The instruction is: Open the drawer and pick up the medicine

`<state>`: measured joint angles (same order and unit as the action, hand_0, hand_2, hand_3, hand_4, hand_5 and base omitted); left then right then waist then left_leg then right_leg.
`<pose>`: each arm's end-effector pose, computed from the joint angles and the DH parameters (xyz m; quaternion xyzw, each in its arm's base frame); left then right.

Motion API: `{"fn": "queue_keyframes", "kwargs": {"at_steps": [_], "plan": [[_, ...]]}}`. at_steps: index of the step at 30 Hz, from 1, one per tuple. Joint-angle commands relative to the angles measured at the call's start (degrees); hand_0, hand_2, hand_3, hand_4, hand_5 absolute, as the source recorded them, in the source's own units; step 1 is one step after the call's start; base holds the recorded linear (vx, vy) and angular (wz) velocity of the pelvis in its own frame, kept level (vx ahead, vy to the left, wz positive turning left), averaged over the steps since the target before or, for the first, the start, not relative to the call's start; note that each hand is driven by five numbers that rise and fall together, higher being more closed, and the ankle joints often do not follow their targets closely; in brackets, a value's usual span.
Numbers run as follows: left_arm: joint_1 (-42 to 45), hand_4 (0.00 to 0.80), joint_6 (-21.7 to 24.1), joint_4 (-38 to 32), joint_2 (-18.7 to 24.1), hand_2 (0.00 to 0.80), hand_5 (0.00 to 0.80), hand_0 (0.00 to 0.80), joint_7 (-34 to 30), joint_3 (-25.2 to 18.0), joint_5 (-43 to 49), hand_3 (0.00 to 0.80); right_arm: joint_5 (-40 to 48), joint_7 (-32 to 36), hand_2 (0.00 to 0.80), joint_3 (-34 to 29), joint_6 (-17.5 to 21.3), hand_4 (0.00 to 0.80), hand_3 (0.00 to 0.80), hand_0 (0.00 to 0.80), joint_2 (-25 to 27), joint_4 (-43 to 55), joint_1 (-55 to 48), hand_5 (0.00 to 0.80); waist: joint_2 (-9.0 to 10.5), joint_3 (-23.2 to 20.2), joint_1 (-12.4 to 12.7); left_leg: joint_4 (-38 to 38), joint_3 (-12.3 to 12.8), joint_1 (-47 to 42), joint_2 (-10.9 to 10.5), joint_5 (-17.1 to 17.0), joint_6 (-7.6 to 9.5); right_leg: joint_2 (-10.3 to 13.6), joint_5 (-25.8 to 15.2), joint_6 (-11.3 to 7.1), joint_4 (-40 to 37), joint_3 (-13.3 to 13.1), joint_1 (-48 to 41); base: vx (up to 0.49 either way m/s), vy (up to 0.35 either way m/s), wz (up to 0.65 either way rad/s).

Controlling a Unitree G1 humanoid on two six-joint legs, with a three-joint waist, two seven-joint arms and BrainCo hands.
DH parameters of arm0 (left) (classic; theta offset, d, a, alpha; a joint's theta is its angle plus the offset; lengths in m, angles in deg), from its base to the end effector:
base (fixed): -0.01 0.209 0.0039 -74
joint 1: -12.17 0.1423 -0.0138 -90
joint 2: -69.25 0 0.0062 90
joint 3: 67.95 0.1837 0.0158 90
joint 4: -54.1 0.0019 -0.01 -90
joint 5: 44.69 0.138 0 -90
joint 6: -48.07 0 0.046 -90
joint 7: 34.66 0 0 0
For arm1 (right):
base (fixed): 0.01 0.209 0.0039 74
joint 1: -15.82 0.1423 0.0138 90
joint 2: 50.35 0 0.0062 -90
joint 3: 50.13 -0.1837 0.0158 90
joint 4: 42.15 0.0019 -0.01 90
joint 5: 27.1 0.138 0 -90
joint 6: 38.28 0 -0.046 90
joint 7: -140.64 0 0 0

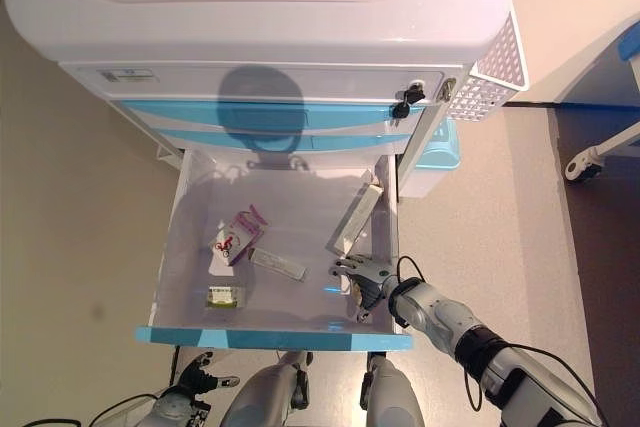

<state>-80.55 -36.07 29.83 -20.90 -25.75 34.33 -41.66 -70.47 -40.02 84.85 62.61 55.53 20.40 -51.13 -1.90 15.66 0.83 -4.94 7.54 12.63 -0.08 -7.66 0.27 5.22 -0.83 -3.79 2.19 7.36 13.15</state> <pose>0.1061 0.2257 -0.1036 0.2336 0.4665 0.0262 0.8527 0.2369 -0.1607 0.0099 -0.6606 -0.0489 0.3615 0.6562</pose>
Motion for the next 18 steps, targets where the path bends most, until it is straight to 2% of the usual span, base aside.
{"fn": "queue_keyframes", "kwargs": {"at_steps": [1,16,17,18], "plan": [[-1.6,0.0,0.3,1.5,-0.8,0.0,0.0,0.0,1.4,-0.2,-0.7,0.0,-0.7,-0.7,0.0,-1.0,-2.2,0.0,0.0,0.0,3.4,1.6,-2.1,0.0,2.24,0.1,-0.7,0.3,-1.4,0.8,-2.9,1.7,-0.18,1.0,-6.9,-2.28,-0.6,-1.5,4.2,0.009,0.0,-0.08],[-1.7,0.0,-0.4,1.5,-0.5,0.0,0.0,0.0,1.0,-0.4,-0.5,0.0,-1.6,2.0,0.0,-0.6,-3.3,0.0,0.0,0.0,4.2,2.2,-0.4,0.0,3.06,0.0,-0.5,0.4,-1.8,0.5,-2.7,1.9,-0.19,0.8,-6.5,-2.0,-0.5,-1.5,3.9,0.001,0.0,0.0],[-1.7,0.0,-0.6,1.5,-0.3,0.0,0.0,0.0,0.9,-0.7,-0.3,0.0,-0.9,2.4,0.169,-1.5,-3.1,0.169,0.169,0.169,5.5,4.1,-0.3,0.169,3.21,0.0,-0.5,0.5,-1.8,0.5,-2.6,2.0,-0.18,0.8,-6.4,-1.92,-0.4,-1.5,3.9,0.0,0.0,0.0],[-1.6,0.0,-0.7,1.4,-0.2,0.0,0.0,0.0,0.7,-0.9,-0.3,0.0,-0.7,2.4,0.182,-2.0,-2.9,0.182,0.182,0.182,6.7,4.9,-0.1,0.182,3.34,-0.1,-0.6,0.5,-1.9,0.5,-2.6,2.0,-0.18,0.7,-6.3,-1.91,-0.4,-1.5,3.8,0.0,0.0,0.0]]}}
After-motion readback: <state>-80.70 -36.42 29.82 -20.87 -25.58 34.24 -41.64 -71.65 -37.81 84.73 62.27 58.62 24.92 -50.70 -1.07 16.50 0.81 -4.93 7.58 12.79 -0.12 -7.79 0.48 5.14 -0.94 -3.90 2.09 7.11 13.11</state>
